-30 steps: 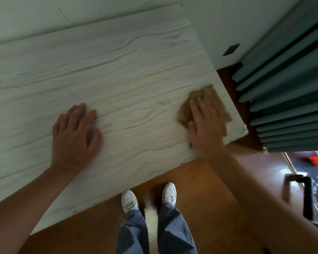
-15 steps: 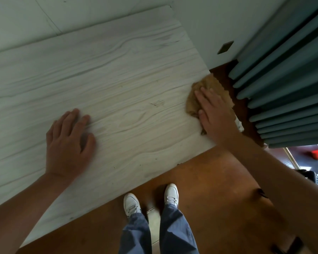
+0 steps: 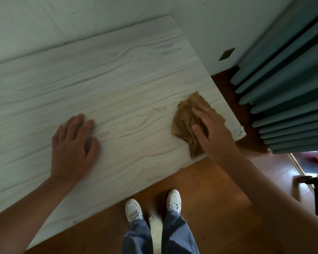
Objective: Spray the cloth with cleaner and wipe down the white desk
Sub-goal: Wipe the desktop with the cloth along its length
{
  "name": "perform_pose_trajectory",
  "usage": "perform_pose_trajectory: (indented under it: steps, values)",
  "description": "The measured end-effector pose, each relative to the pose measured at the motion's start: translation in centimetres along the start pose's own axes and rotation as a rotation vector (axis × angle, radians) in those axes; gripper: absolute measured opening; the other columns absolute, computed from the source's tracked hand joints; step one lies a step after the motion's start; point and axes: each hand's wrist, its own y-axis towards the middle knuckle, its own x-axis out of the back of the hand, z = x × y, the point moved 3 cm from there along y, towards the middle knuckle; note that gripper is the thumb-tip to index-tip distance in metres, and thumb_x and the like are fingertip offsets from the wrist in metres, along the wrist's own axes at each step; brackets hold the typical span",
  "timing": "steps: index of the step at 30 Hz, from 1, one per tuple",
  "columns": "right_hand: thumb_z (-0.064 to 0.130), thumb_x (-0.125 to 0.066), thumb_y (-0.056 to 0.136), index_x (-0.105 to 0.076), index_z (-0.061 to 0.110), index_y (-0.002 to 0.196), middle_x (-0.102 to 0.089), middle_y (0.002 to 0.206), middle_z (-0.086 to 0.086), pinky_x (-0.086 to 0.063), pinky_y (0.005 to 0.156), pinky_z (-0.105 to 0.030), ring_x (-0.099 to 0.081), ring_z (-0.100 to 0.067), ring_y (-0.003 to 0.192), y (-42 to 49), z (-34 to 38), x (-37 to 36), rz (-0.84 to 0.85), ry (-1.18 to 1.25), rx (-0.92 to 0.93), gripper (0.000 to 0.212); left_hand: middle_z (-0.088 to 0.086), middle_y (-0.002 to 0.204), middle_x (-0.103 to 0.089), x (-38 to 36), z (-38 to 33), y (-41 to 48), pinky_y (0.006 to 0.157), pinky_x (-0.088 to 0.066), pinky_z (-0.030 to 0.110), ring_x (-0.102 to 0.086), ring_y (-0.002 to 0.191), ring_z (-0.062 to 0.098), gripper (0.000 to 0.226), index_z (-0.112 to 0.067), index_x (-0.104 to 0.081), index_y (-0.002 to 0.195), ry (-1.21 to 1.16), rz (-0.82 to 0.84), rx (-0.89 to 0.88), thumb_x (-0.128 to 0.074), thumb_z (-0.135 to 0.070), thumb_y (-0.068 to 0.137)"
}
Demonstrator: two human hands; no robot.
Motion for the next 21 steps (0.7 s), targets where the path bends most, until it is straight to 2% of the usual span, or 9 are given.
perform_pose_trajectory:
  steps: [3, 7, 10, 13, 16, 18, 21]
  values:
    - [0.049, -0.053, 0.099, -0.044, 0.02, 0.148, -0.039, 0.153, 0.003, -0.033, 0.113, -0.035, -0.034, -0.015, 0.141, 0.3, -0.1, 0.2, -0.055, -0.081, -0.092, 0.058, 0.016, 0.159, -0.044, 0.1, 0.0, 0.0, 0.122, -0.024, 0.053, -0.035, 0.15, 0.037, 0.059, -0.011, -0.055, 0.145, -0.003, 0.002, 0.006, -0.04, -0.041, 0.096]
    - [0.05, -0.062, 0.092, -0.058, 0.014, 0.135, -0.051, 0.138, -0.002, -0.044, 0.104, -0.038, -0.042, -0.02, 0.129, 0.4, 0.6, -0.2, -0.173, -0.18, -0.098, 0.057, 0.016, 0.158, -0.045, 0.2, -0.1, 0.0, 0.121, -0.026, 0.054, -0.036, 0.149, 0.037, 0.059, -0.011, -0.056, 0.144, -0.016, -0.004, 0.01, -0.041, -0.041, 0.096]
    - [0.056, -0.064, 0.087, -0.06, 0.017, 0.129, -0.053, 0.128, -0.003, -0.043, 0.093, -0.035, -0.046, -0.021, 0.119, 0.6, 0.7, -0.3, -0.208, -0.196, -0.158, 0.058, 0.015, 0.158, -0.045, 0.1, -0.1, 0.0, 0.121, -0.026, 0.053, -0.036, 0.149, 0.037, 0.058, -0.011, -0.057, 0.143, -0.015, -0.009, 0.01, -0.042, -0.04, 0.095]
    - [0.05, -0.066, 0.088, -0.058, 0.02, 0.128, -0.049, 0.125, -0.001, -0.041, 0.083, -0.028, -0.048, -0.017, 0.115, 1.0, 1.3, -0.9, -0.187, -0.125, -0.205, 0.051, 0.014, 0.159, -0.044, 0.0, 0.0, 0.1, 0.122, -0.024, 0.052, -0.036, 0.15, 0.036, 0.058, -0.012, -0.056, 0.144, -0.013, -0.003, 0.011, -0.042, -0.04, 0.095]
    - [0.037, -0.068, 0.086, -0.061, 0.022, 0.117, -0.051, 0.114, 0.003, -0.044, 0.079, -0.028, -0.048, -0.013, 0.102, 0.9, 2.6, -1.5, -0.166, -0.101, -0.122, 0.035, 0.015, 0.159, -0.044, 0.1, 0.0, 0.1, 0.122, -0.024, 0.052, -0.036, 0.15, 0.035, 0.059, -0.012, -0.056, 0.145, -0.015, -0.001, 0.014, -0.041, -0.041, 0.096]
    - [0.031, -0.07, 0.083, -0.062, 0.021, 0.11, -0.052, 0.111, 0.003, -0.044, 0.081, -0.029, -0.047, -0.012, 0.098, 0.4, 3.6, -1.9, -0.146, -0.124, -0.018, 0.03, 0.014, 0.159, -0.044, 0.1, -0.1, 0.1, 0.122, -0.024, 0.052, -0.035, 0.15, 0.035, 0.059, -0.012, -0.056, 0.145, -0.013, 0.0, 0.012, -0.041, -0.042, 0.096]
    - [0.028, -0.068, 0.085, -0.061, 0.021, 0.111, -0.054, 0.11, 0.006, -0.041, 0.083, -0.026, -0.049, -0.01, 0.096, -0.3, 4.6, -2.1, -0.116, -0.109, 0.046, 0.028, 0.014, 0.158, -0.045, 0.0, 0.0, 0.1, 0.122, -0.025, 0.052, -0.036, 0.149, 0.035, 0.059, -0.012, -0.056, 0.144, -0.012, -0.006, 0.006, -0.041, -0.042, 0.096]
